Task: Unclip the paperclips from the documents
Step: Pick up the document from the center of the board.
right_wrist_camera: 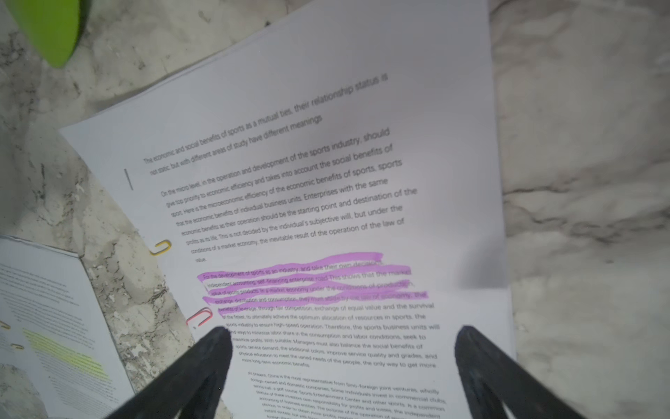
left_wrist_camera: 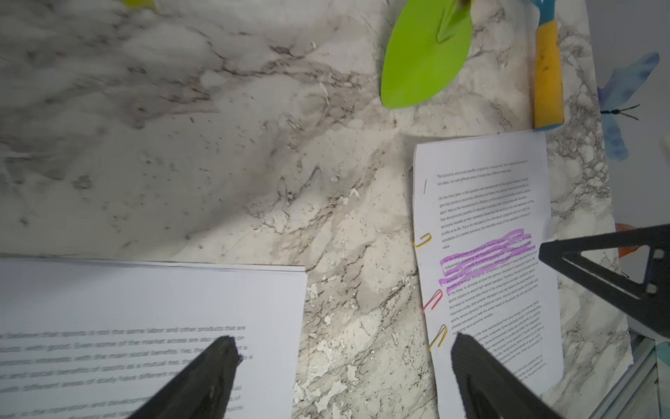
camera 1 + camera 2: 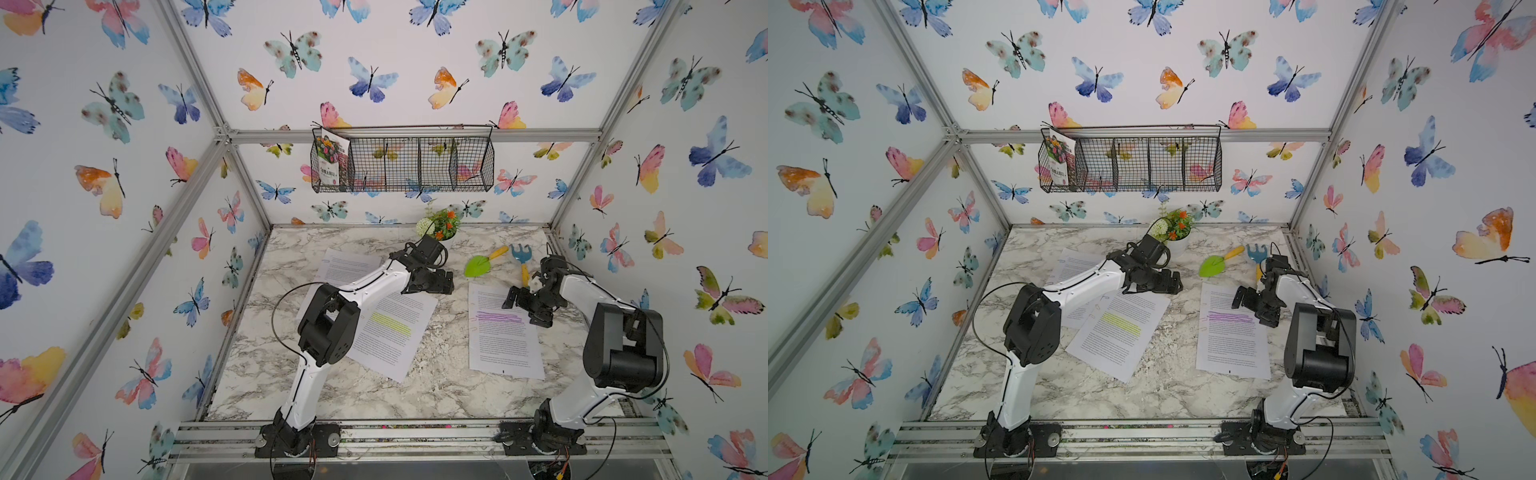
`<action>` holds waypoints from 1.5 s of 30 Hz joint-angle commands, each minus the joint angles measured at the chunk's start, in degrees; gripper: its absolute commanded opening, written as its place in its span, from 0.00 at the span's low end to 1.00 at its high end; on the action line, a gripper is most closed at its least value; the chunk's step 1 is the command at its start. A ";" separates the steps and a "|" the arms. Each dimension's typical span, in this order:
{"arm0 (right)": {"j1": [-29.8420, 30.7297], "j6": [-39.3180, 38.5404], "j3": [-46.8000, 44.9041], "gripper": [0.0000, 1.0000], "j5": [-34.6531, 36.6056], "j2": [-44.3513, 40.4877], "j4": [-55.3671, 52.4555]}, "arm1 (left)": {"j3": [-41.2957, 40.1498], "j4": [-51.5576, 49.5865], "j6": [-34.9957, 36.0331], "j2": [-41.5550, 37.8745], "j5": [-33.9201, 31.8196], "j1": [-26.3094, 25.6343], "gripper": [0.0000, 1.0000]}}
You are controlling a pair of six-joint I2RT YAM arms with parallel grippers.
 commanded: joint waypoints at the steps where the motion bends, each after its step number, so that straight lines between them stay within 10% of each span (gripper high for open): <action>1: 0.59 0.82 0.37 0.97 -1.53 0.42 0.60 | 0.23 -1.25 -1.20 -1.12 -2.69 1.45 0.92; 13: 22.89 7.57 -0.34 0.92 -8.98 -5.27 2.11 | -15.83 -0.46 7.90 -11.20 -7.18 16.75 0.92; 22: 22.43 2.56 1.02 0.98 5.43 0.30 0.48 | -10.25 -1.30 6.93 -6.79 -3.49 14.09 0.93; 45: 28.85 9.07 -4.35 0.92 -15.24 3.89 13.01 | -16.55 1.29 2.80 -12.25 -1.73 12.09 0.93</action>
